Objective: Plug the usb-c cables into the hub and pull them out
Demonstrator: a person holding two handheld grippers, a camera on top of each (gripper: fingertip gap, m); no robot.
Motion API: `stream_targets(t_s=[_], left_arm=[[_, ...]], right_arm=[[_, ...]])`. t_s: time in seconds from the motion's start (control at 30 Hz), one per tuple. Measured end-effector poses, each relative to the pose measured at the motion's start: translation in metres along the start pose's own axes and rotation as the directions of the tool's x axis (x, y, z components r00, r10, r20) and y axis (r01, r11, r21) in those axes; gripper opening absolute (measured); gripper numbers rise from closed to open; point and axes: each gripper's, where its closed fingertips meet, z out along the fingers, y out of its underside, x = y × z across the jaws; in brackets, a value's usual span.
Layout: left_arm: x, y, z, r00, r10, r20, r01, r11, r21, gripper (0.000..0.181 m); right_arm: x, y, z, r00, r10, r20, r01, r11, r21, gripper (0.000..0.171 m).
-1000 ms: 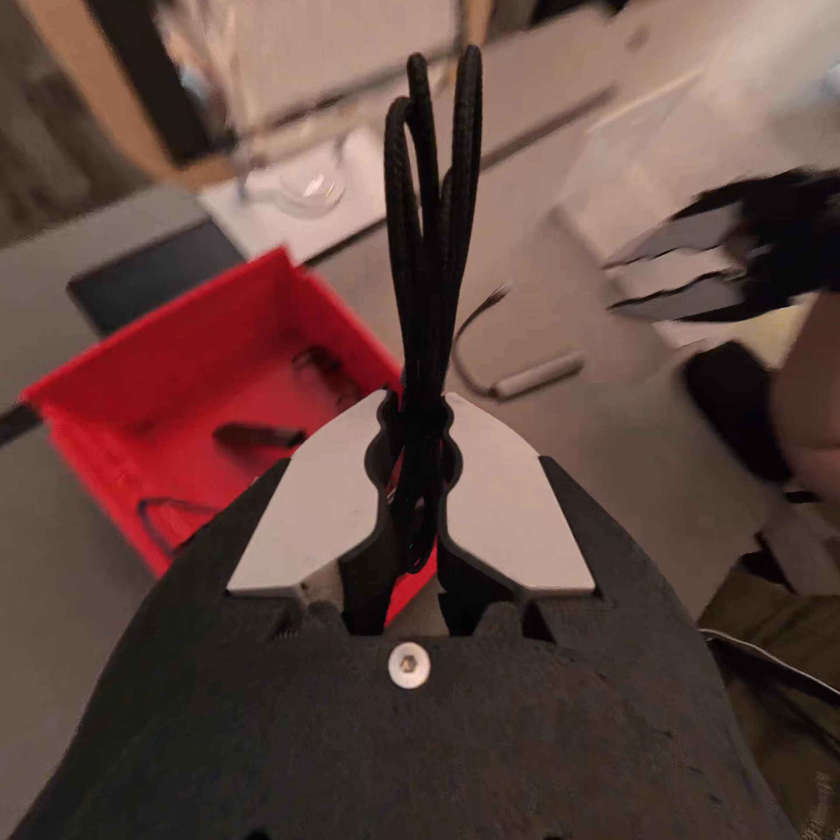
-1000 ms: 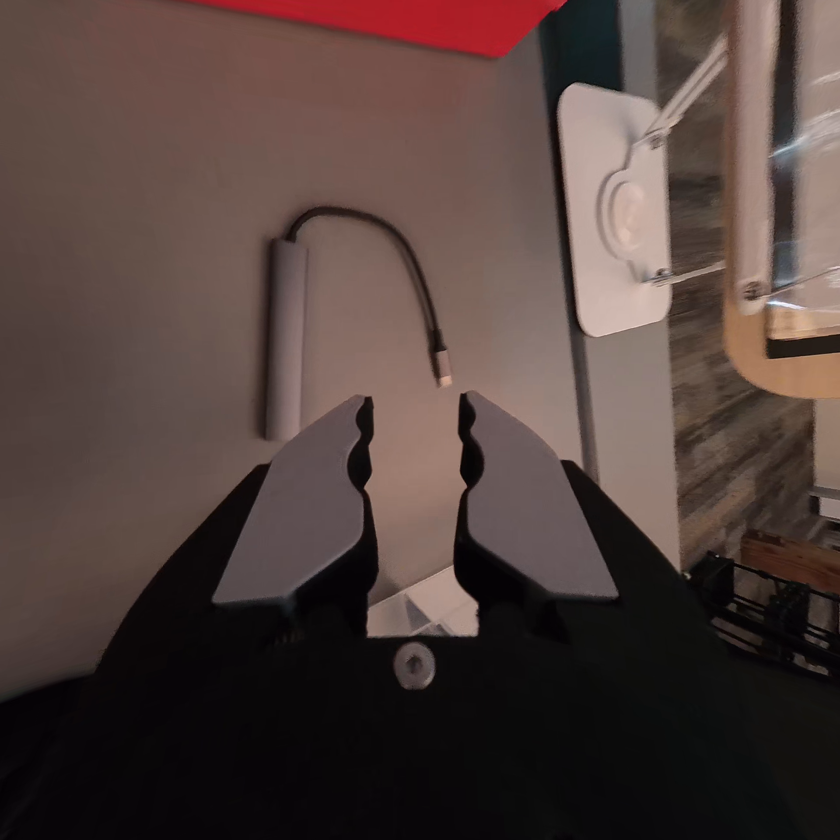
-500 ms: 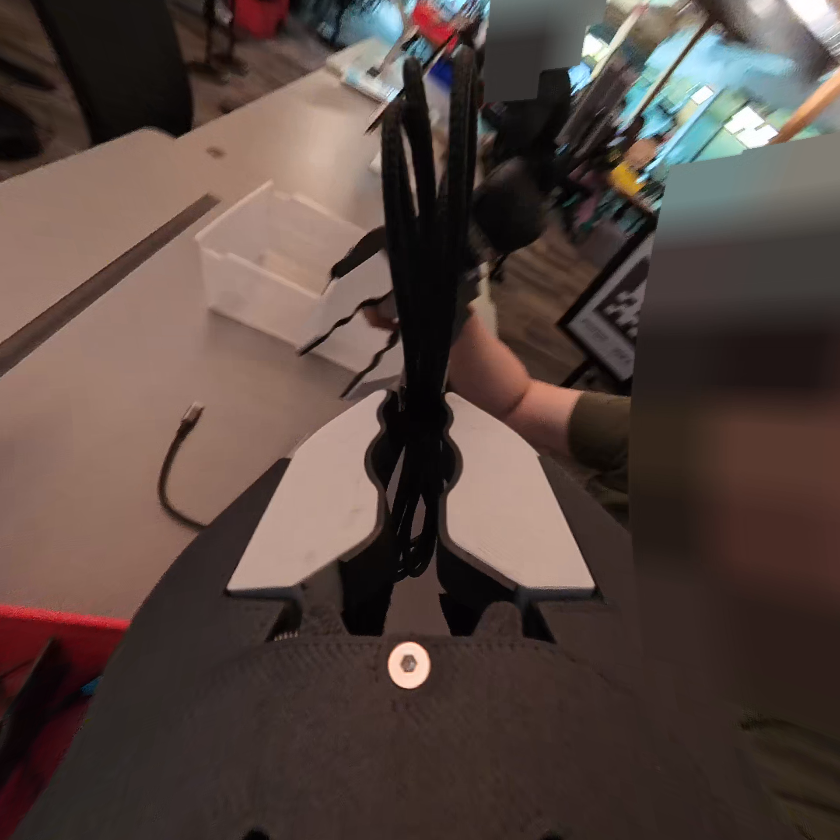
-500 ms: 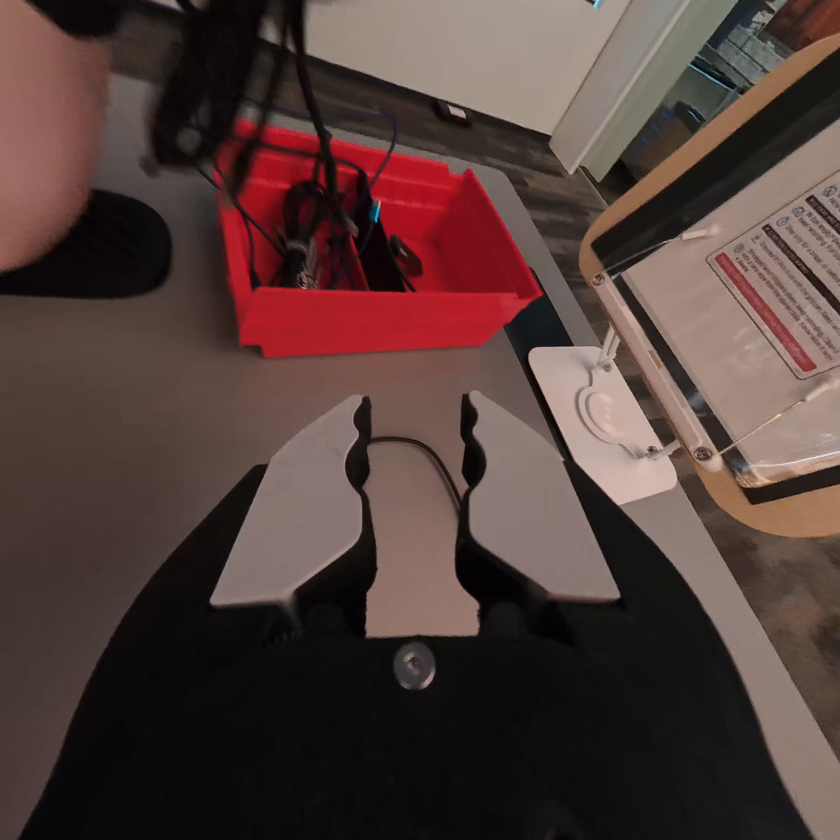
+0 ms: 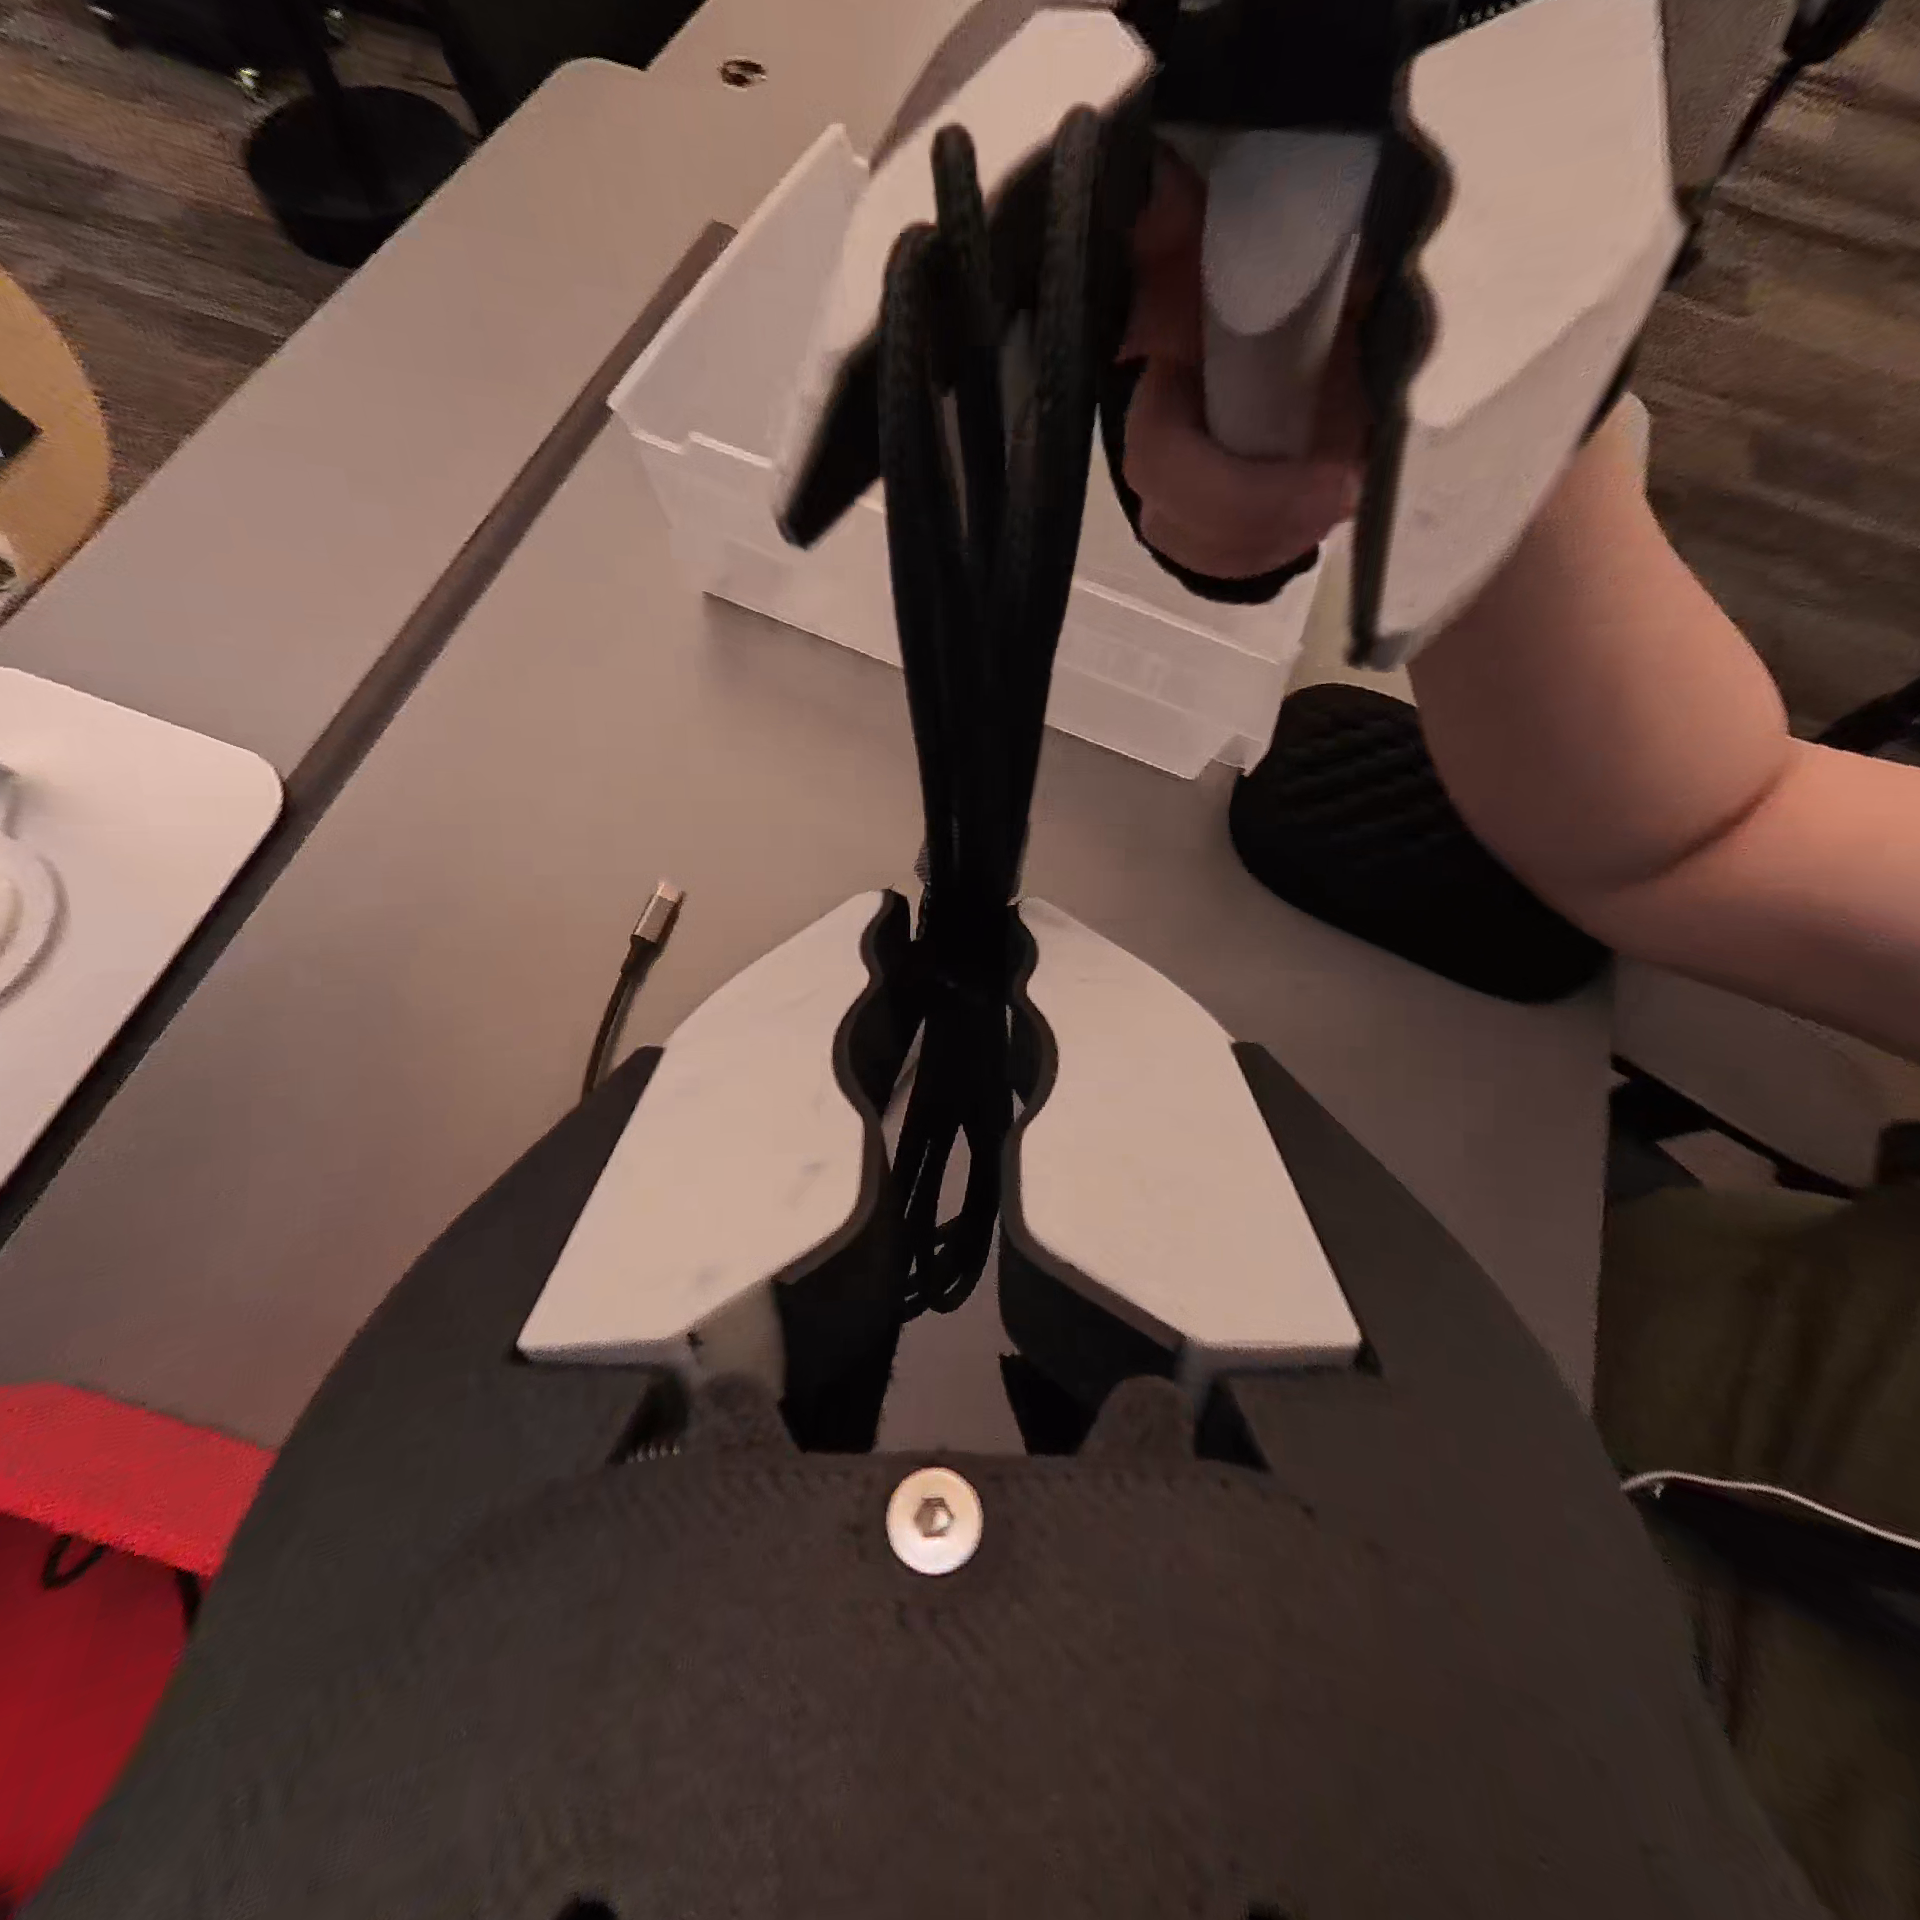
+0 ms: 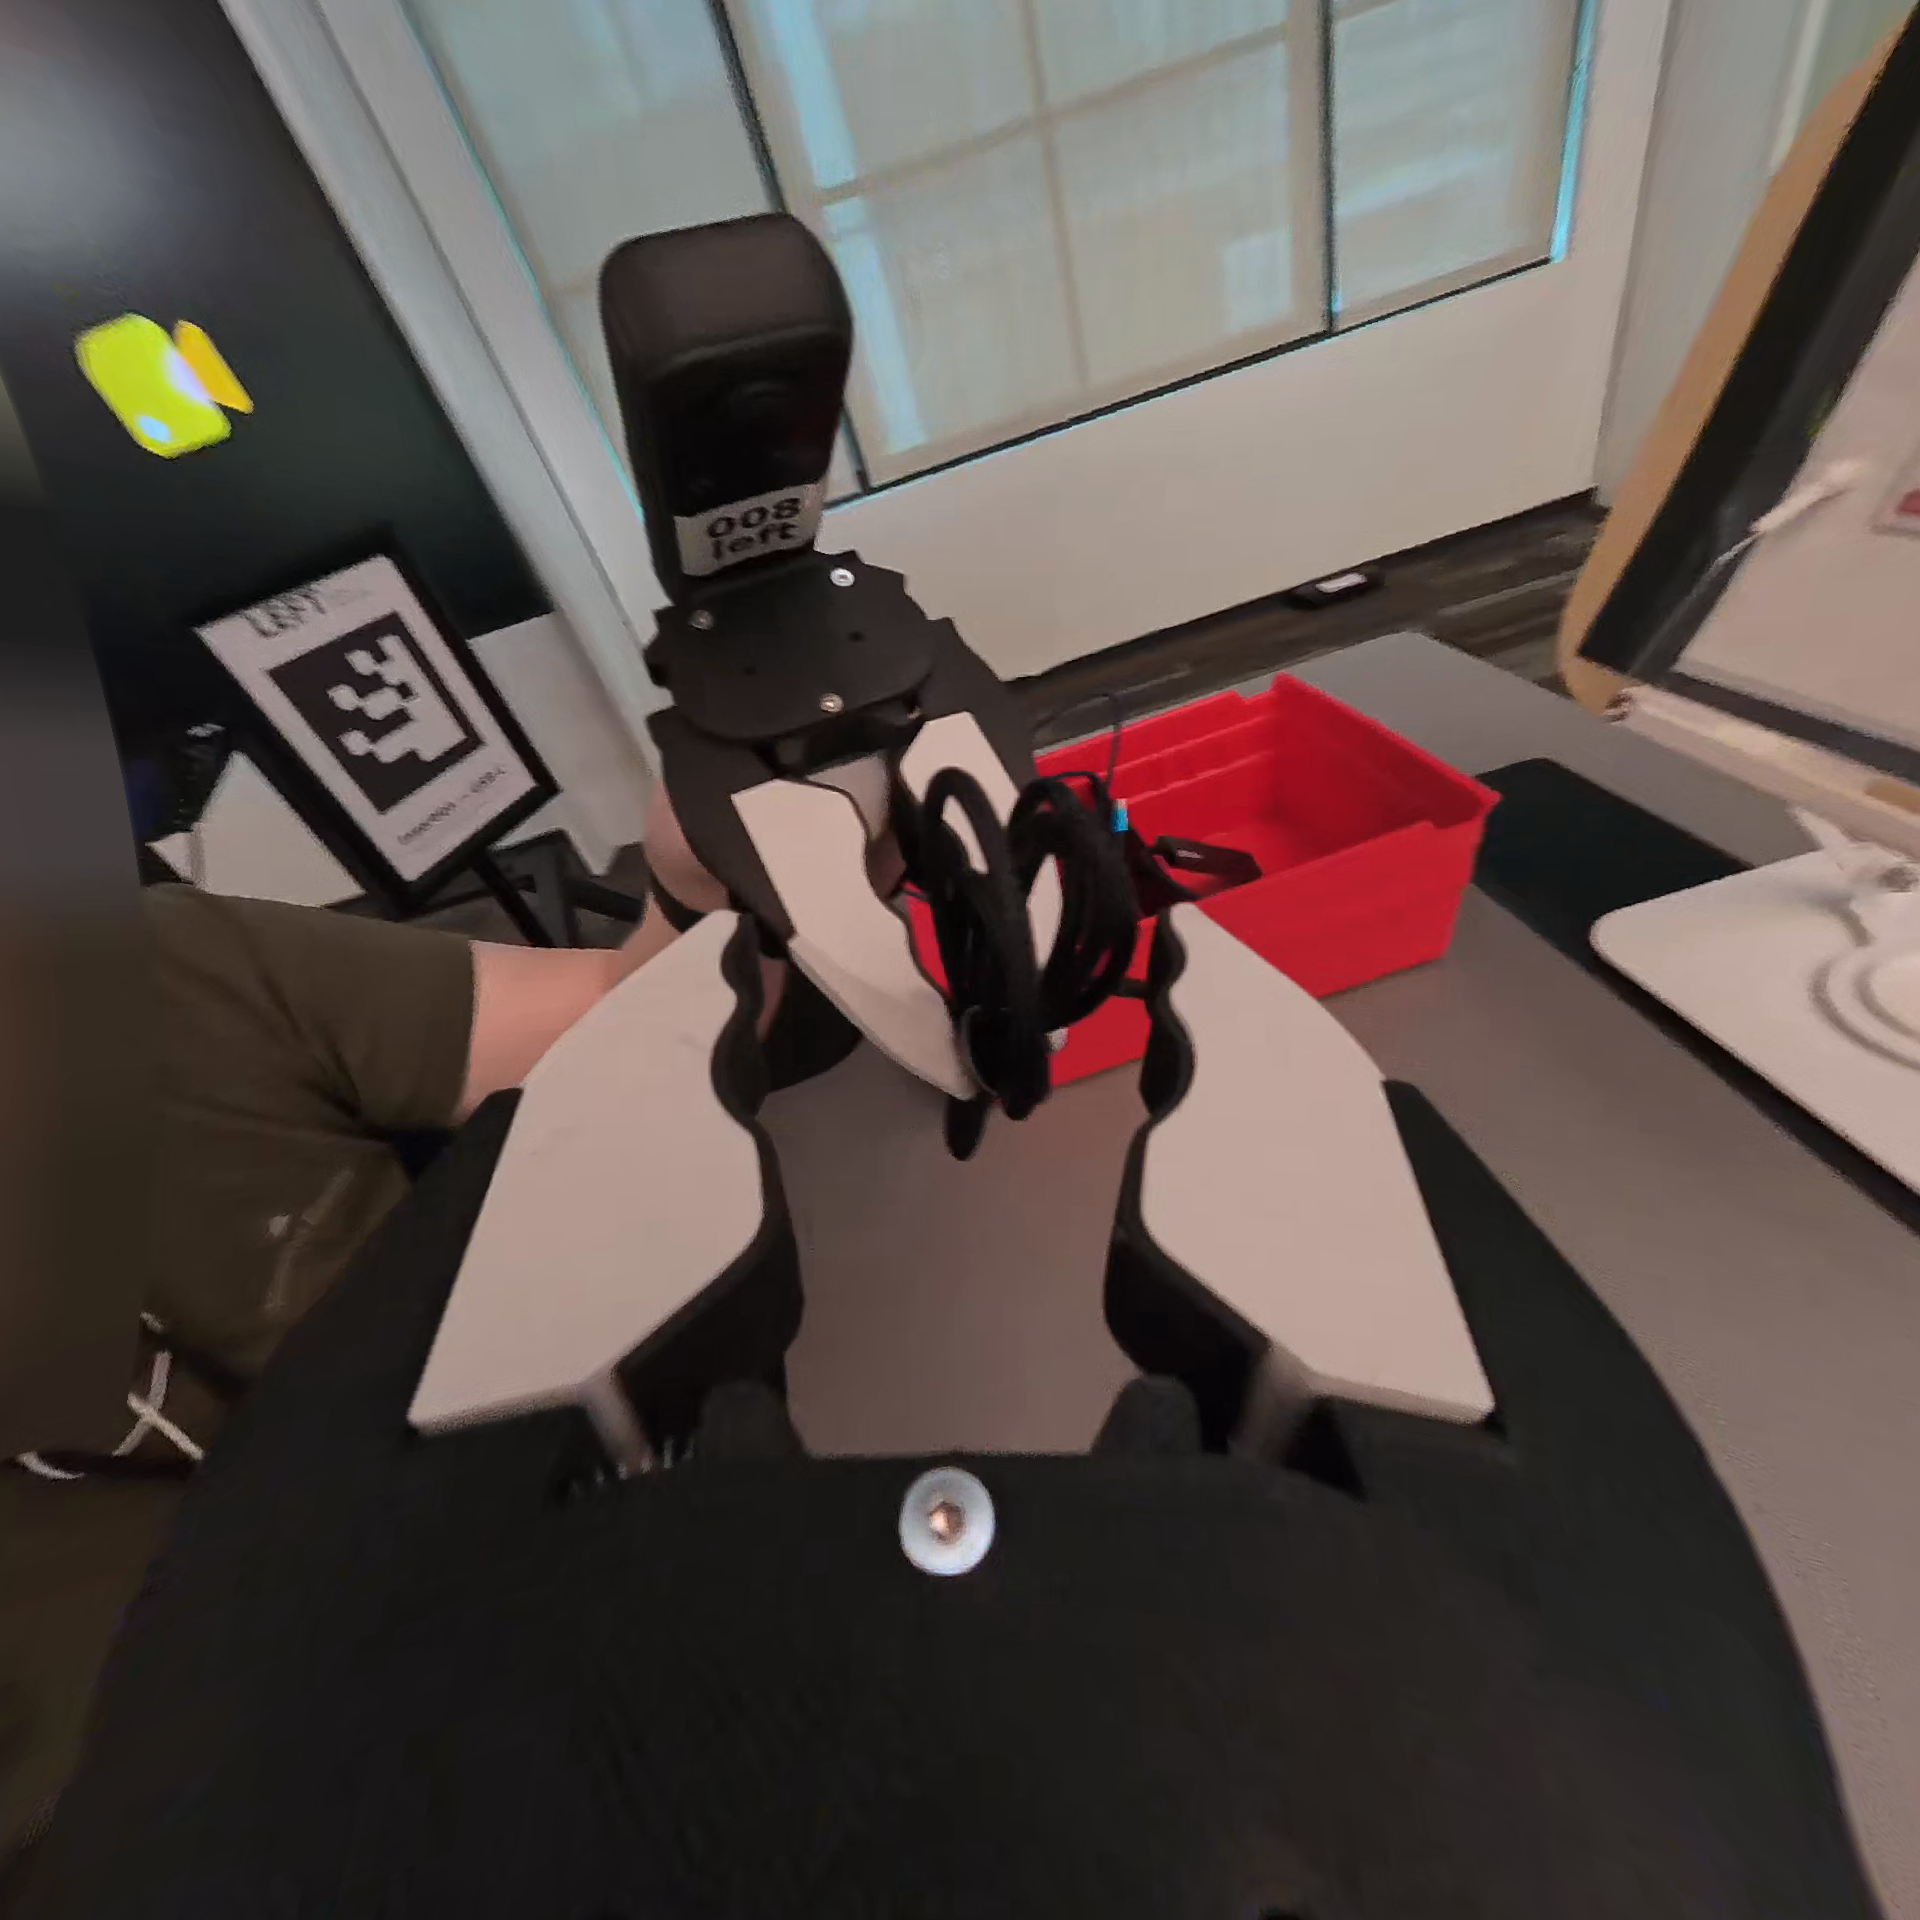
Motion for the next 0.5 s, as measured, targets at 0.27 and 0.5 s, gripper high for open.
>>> stream_targets(t_s=[0.27,0.5], left_arm=[[0.011,0.027,0.008,0.998,0.021,-0.067,-0.032,0.985,-0.169,0.035],[-0.025,0.068,-0.020,0.996,0.088,-0.027,-0.092,0.939,-0.333,0.067]], right_arm=[[0.007,0.023,0.007,0.980,0.185,0.079,-0.175,0.978,-0.115,0.012],[-0.016,0.015,-0.007,0.977,0.140,0.160,-0.120,0.984,-0.128,0.012]])
